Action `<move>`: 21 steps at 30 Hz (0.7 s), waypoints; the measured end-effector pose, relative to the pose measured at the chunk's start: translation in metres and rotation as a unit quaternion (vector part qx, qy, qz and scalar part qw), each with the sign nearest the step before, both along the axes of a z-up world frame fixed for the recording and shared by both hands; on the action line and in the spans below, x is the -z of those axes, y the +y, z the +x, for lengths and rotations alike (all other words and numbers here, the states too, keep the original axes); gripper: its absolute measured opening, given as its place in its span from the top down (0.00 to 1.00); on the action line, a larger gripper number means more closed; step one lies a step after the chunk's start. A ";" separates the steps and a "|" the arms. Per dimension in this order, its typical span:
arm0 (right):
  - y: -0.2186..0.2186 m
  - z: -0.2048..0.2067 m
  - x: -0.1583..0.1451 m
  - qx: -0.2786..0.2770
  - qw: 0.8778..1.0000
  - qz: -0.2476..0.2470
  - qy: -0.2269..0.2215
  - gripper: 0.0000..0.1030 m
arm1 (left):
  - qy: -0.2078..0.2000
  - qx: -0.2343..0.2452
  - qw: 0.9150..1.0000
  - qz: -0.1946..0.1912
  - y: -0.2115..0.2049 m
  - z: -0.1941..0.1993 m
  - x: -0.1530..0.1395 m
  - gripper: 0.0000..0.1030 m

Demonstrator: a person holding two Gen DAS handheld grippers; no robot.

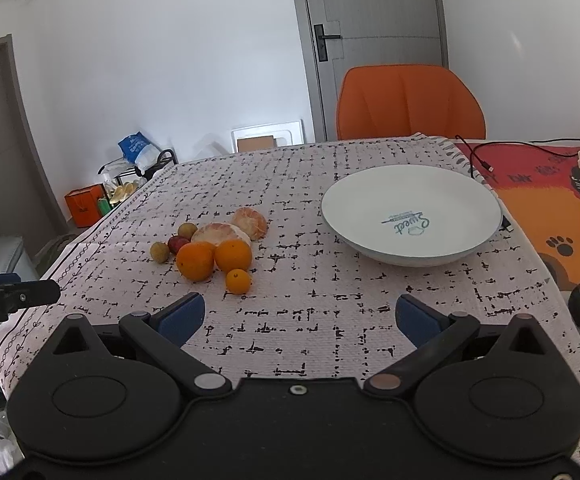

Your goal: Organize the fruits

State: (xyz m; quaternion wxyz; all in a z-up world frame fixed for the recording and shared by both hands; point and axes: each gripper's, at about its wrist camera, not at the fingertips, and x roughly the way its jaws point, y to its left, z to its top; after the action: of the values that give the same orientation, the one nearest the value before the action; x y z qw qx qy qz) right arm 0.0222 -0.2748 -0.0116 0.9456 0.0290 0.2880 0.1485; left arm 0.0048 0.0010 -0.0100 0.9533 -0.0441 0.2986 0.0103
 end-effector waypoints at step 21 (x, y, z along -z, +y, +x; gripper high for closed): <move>0.012 0.032 0.015 -0.040 0.999 0.020 -0.002 0.00 | -0.026 0.018 0.999 -0.045 -0.004 0.033 0.016 0.02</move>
State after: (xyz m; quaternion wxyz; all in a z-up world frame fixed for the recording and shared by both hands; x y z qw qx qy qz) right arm 0.0545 -0.2625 -0.0269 0.9386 0.0358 0.2841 0.1922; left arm 0.0376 -0.0026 -0.0259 0.9579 -0.0815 0.2744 -0.0211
